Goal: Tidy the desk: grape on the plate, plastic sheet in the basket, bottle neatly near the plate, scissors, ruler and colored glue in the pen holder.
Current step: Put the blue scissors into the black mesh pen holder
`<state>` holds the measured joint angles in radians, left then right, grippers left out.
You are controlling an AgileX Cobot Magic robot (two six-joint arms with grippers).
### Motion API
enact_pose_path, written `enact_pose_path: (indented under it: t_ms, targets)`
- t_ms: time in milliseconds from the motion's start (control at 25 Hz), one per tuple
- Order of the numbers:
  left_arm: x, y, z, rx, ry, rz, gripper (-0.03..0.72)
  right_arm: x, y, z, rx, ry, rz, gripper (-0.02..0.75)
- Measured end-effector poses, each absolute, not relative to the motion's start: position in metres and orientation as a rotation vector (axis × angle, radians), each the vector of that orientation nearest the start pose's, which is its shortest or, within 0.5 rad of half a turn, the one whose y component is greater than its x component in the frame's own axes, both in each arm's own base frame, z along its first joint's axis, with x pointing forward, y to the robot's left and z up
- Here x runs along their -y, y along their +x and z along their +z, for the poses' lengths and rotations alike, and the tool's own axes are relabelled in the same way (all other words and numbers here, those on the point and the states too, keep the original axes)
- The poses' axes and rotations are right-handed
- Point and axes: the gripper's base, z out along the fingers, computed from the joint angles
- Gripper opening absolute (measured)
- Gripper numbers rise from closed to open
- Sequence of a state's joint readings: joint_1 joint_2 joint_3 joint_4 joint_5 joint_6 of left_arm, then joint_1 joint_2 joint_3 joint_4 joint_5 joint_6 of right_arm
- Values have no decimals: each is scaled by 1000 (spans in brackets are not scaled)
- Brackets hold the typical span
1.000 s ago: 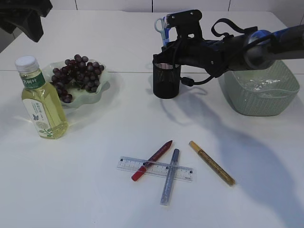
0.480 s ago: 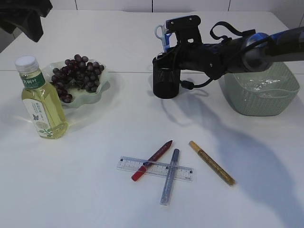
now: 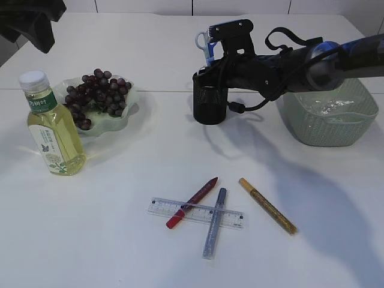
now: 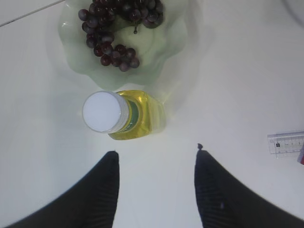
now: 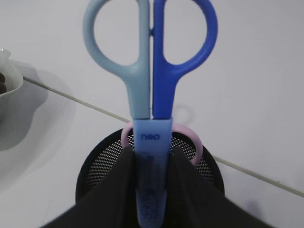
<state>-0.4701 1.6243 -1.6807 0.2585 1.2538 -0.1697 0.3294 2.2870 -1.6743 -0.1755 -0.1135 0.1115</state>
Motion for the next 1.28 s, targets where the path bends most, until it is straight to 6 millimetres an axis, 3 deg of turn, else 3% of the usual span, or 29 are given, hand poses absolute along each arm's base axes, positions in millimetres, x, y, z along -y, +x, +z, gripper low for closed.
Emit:
enact_pose_path:
  t_ms: [1280]
  targets:
    - [134,312,382,-2588,422,138,371,-172,497,167,-1954,-403,189,190]
